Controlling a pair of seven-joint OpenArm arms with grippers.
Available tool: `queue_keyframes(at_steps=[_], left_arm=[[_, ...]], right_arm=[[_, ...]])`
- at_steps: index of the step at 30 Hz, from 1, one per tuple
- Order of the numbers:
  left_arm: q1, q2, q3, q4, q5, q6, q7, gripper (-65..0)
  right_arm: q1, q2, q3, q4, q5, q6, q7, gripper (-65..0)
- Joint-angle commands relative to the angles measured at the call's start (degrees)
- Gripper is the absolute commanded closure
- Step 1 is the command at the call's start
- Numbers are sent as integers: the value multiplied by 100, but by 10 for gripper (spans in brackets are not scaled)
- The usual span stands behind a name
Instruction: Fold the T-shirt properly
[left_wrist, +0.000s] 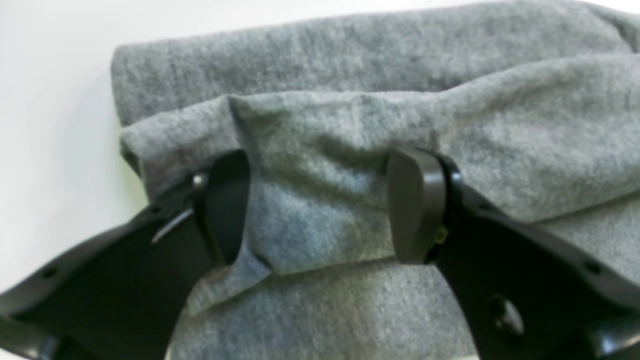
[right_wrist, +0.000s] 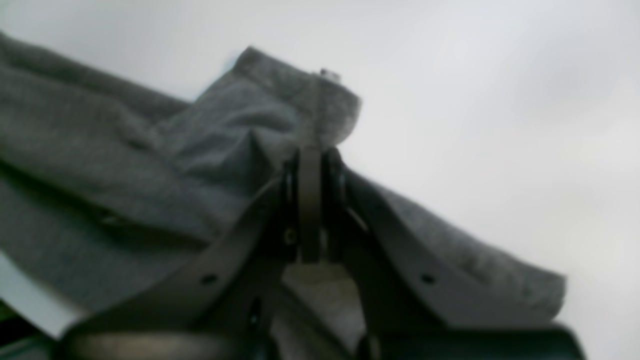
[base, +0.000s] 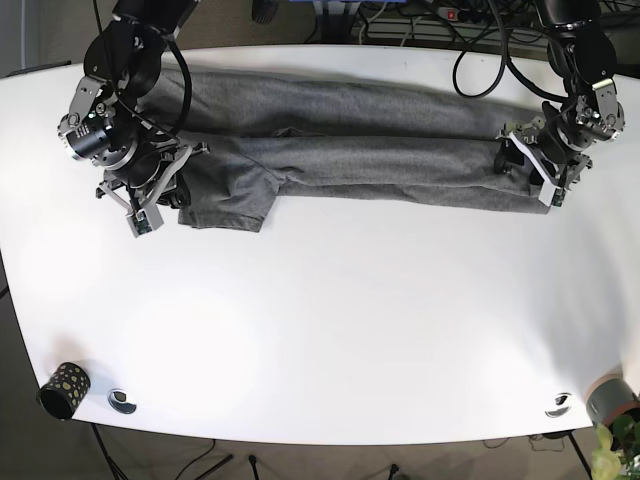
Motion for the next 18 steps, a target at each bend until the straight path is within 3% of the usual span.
queue_keyframes(at_steps=[1,12,18], left_arm=[[-61,-82,-22,79,-68,-6,-99,-403],[-43,-82,-22,70,-68,-6,-99,-403],[-35,-100,-22,70,-68,-6,-99,-403]], right_arm=[[-163,10,61,208,243,10,53,0],[-1139,-7,1028,217,1553,10,53,0],[-1517,1,1335,217,2001,10,45,0]])
